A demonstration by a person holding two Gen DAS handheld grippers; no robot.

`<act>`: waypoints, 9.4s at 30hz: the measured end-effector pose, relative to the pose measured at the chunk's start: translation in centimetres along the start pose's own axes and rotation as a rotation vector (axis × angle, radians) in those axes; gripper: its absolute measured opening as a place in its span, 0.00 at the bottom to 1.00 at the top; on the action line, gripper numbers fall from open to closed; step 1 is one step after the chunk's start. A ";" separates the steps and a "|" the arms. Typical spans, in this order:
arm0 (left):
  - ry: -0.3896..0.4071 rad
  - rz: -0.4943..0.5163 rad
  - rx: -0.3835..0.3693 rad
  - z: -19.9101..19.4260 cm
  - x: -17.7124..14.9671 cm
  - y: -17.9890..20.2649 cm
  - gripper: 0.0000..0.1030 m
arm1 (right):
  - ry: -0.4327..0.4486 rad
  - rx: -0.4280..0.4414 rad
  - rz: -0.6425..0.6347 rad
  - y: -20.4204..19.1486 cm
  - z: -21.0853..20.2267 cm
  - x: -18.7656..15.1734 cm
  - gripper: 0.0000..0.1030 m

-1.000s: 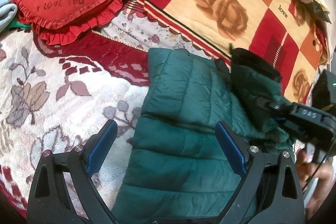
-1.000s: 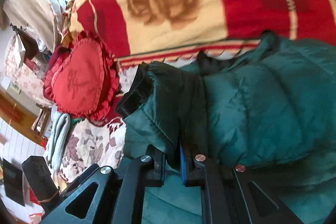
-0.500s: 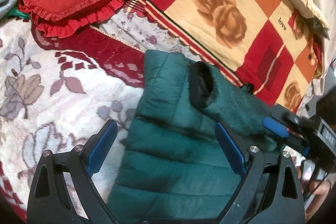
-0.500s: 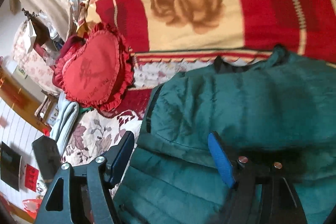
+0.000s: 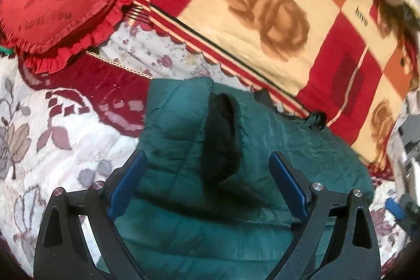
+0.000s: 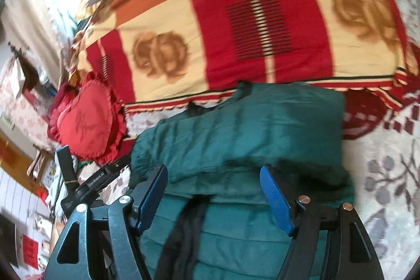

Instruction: Fold large clothes

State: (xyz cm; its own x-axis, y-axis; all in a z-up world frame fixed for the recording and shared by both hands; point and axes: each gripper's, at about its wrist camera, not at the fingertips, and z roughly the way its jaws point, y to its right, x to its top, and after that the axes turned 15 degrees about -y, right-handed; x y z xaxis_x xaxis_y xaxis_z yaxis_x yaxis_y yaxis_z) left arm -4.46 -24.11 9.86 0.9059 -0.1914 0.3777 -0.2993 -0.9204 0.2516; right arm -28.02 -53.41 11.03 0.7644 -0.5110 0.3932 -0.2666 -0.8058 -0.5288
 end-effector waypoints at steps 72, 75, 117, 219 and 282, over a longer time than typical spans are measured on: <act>-0.017 0.118 0.231 3.2 -0.6 0.7 0.69 | -0.087 -0.494 -0.128 -1.4 14.0 2.5 0.71; -0.022 0.080 0.212 4.6 -0.6 -0.3 0.78 | -0.105 -0.518 -0.140 -1.5 14.6 2.7 0.71; -0.022 0.095 0.199 6.6 -0.8 -1.1 0.89 | -0.072 -0.518 -0.209 -5.9 17.4 1.0 0.74; -0.225 -0.042 -0.140 -7.3 -26.0 -14.5 0.89 | -0.241 -0.128 0.082 5.7 -3.6 -24.9 0.85; 0.134 0.006 0.100 -5.3 2.7 -4.0 0.11 | 0.149 -0.397 0.031 3.8 0.2 5.9 0.16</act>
State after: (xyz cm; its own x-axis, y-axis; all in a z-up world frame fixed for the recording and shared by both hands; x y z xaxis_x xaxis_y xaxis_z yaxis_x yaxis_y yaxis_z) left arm -2.41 -19.14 14.65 0.8542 -0.1559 0.4960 -0.2674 -0.9499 0.1619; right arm -24.37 -59.44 11.20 0.6669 -0.5514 0.5012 -0.5160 -0.8270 -0.2232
